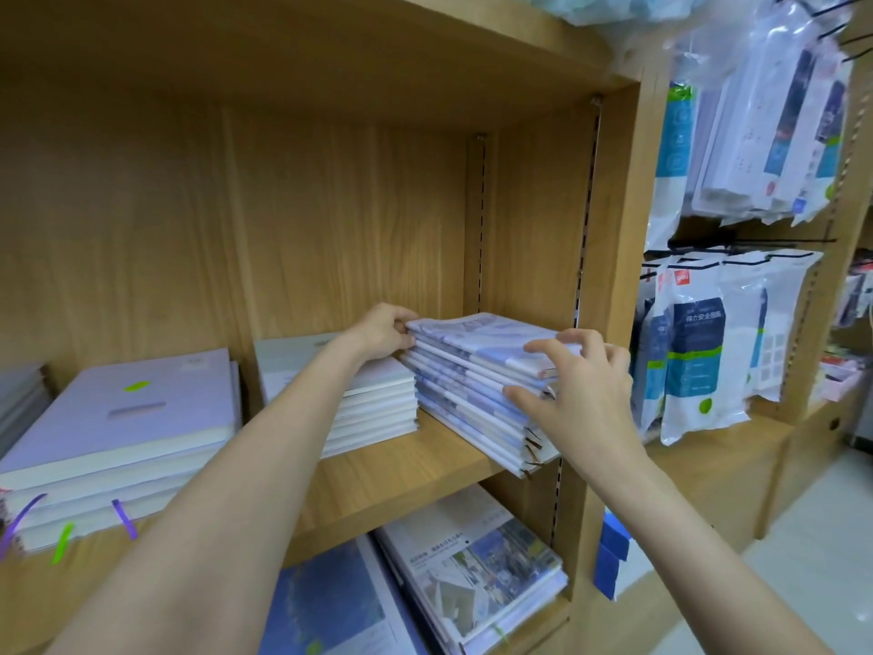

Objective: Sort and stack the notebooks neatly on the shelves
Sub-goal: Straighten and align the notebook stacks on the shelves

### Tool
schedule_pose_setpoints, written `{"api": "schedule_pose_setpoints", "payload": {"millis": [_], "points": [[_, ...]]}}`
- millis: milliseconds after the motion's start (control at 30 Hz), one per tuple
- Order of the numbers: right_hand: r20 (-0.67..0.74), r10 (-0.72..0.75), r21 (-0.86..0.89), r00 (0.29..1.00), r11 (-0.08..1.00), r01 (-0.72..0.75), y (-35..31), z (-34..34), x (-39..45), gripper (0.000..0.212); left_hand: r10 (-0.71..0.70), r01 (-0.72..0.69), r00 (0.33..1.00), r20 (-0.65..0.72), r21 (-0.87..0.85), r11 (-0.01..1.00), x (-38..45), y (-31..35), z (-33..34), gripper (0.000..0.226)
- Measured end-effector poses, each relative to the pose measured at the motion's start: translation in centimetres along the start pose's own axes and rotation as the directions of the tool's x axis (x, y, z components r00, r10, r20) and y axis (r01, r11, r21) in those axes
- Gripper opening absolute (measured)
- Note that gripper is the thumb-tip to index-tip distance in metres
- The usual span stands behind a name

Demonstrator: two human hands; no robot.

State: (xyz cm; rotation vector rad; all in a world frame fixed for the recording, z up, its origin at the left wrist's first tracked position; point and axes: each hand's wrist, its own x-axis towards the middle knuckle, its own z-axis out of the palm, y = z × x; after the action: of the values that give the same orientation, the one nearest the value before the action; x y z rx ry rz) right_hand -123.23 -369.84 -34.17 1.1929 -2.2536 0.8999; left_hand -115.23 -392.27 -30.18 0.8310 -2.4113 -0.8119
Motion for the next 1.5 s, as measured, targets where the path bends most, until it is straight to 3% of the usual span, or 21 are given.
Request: {"api": "schedule_pose_setpoints", "payload": {"millis": [200,300,467,733,1033,1133,1233,1333,1400,1500], "points": [[0.048,0.031,-0.018,0.998,0.999,-0.03,-0.7,-0.3,-1.0,0.054,0.024,-0.024,1.0,-0.004,-0.014,1.0,-0.3,-0.3,-0.3,0.046],[0.075,0.046,0.014,0.996,0.999,-0.047,-1.0,-0.4,-1.0,0.055,0.026,-0.024,0.997,0.073,-0.022,0.999,-0.9,0.0,-0.5,0.05],[0.094,0.03,0.032,0.995,0.999,-0.033,-1.5,-0.4,-0.9,0.054,0.044,-0.056,0.996,0.079,0.146,0.988,-1.4,0.5,-0.5,0.05],[0.067,0.018,0.077,0.998,0.997,-0.023,-1.0,-0.1,-1.0,0.052,0.021,-0.054,0.989,0.146,0.23,0.972,-1.8,1.1,-1.2,0.049],[0.057,0.027,0.134,0.998,0.99,-0.034,-0.5,0.2,-0.9,0.053,0.015,-0.034,0.996,0.084,0.222,0.975,-1.6,1.1,-0.7,0.05],[0.077,0.006,0.231,0.997,0.973,-0.023,0.0,-0.1,-0.8,0.056,0.027,-0.025,1.0,-0.008,0.189,0.982,-2.3,1.2,-0.6,0.054],[0.086,0.03,0.374,0.996,0.926,-0.06,1.4,-1.4,-1.0,0.062,0.147,-0.101,0.973,-0.176,0.245,0.964,-4.1,1.6,0.4,0.049],[0.117,0.026,0.428,0.993,0.901,-0.074,3.5,-2.5,-1.2,0.065,0.278,-0.214,0.938,-0.205,0.286,0.934,-6.0,2.1,2.2,0.045],[0.146,0.0,0.443,0.989,0.894,-0.065,5.1,-2.6,-1.0,0.064,0.281,-0.233,0.926,-0.25,0.206,0.95,-7.5,2.4,3.9,0.042],[0.135,0.036,0.552,0.99,0.827,-0.106,7.6,-2.1,0.1,0.053,0.166,-0.177,0.903,-0.396,0.008,0.984,-10.7,3.4,7.0,0.04]]}}
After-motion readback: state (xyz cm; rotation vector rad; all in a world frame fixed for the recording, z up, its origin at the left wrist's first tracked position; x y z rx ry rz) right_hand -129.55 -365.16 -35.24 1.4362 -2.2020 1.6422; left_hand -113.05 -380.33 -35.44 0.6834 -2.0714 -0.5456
